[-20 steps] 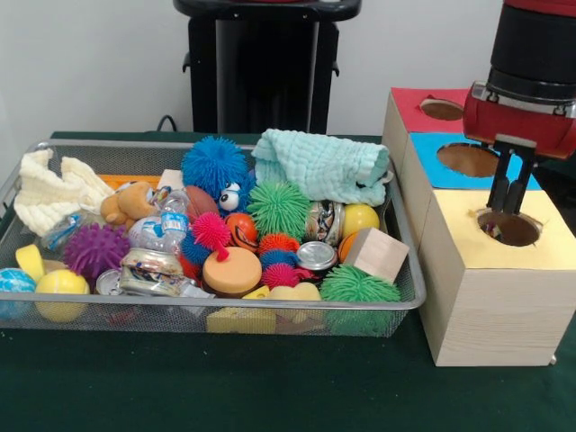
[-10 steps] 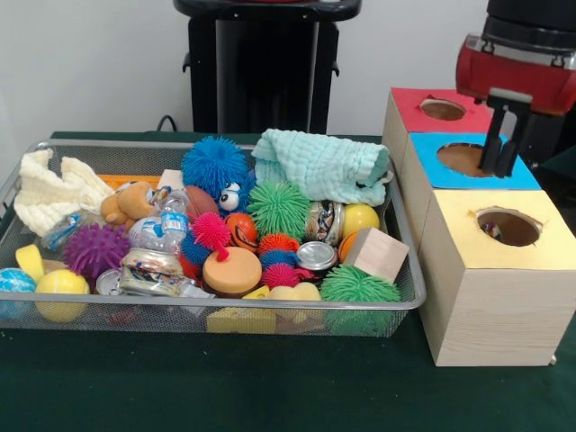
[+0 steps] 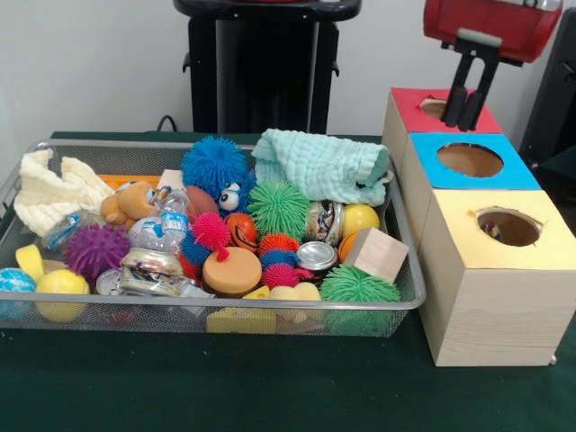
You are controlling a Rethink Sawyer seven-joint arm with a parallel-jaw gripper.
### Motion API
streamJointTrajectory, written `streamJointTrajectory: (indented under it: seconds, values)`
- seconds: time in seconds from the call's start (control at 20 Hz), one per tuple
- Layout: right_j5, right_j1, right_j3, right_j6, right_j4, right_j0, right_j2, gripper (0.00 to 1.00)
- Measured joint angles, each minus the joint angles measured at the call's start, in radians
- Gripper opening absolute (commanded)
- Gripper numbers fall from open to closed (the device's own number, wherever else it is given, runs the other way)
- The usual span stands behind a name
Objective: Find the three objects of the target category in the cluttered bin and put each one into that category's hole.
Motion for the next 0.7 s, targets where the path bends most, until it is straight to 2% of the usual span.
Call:
streamJointTrajectory:
  seconds: [0.55,0.7]
  values:
    - [-0.007,-0.006,0.000,0.000,-0.066,-0.081,0.004,0.00]
    - [-0.035,0.011,0.000,0.000,-0.095,-0.135,0.014,0.00]
